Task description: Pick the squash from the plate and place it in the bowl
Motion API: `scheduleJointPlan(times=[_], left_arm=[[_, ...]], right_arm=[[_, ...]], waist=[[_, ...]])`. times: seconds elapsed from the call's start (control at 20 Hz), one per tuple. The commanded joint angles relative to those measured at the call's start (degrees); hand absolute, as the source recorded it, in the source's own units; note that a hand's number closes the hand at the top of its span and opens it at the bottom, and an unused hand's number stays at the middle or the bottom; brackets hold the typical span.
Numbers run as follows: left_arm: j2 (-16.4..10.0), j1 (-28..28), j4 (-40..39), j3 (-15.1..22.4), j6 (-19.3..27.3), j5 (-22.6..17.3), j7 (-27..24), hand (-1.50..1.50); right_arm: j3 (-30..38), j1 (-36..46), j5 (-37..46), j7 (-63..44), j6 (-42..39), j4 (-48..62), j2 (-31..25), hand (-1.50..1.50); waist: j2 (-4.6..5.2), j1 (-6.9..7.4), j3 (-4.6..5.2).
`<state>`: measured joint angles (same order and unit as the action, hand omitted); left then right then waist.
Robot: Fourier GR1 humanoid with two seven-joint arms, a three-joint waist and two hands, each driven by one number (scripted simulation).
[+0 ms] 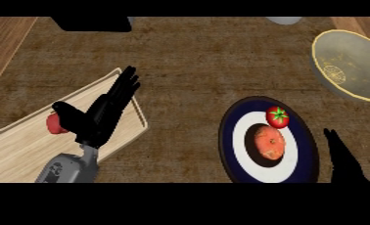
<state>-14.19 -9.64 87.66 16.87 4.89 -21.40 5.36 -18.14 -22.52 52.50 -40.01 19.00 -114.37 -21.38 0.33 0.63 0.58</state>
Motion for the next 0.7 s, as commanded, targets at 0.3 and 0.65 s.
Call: scheduleJointPlan(times=[0.3,0.65], left_arm=[[1.9,1.4,2.4,0.8,1.5,1.2,1.1,0.00],[2.5,-0.8,-1.6,-0.5,0.2,1.7,-0.2,0.00]], right_arm=[[-5.7,17.9,5.7,-33.9,-29.9,-4.1,11.8,-1.50],[-0.1,24.1,4.2,-36.5,-36.4,3.9,17.4,-1.50]], waist=[[-0.28,0.48,-0.44],[0.00,-0.13,-0.46]])
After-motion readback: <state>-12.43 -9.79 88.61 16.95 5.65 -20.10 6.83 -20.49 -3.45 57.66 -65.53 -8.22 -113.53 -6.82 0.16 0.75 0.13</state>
